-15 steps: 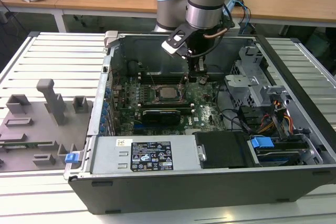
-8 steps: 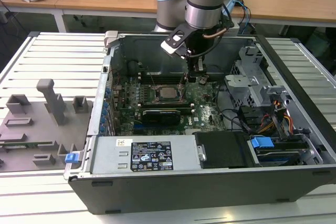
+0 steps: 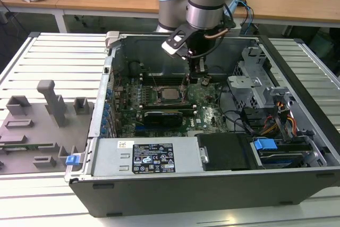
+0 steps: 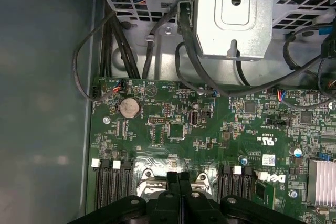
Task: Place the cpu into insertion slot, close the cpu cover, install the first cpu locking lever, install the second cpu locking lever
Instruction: 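Close the cpu cover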
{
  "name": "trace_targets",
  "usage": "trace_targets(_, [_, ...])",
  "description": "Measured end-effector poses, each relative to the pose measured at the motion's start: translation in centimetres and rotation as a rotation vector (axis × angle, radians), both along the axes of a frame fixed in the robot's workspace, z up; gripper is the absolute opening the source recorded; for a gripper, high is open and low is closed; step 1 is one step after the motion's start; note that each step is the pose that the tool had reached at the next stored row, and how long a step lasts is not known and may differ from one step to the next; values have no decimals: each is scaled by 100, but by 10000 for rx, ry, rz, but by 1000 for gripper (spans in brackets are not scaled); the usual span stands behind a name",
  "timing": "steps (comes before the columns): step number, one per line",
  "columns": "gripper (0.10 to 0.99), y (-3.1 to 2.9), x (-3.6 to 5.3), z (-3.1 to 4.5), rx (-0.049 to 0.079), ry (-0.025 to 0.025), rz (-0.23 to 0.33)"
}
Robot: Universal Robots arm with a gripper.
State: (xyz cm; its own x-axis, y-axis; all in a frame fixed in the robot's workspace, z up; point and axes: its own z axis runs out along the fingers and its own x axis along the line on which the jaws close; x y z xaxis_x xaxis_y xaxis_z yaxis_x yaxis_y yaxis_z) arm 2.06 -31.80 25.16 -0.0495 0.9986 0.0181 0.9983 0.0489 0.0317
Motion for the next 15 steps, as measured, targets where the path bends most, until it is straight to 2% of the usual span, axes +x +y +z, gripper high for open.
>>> trace_targets(15, [106,0,-70,0,1,0,0])
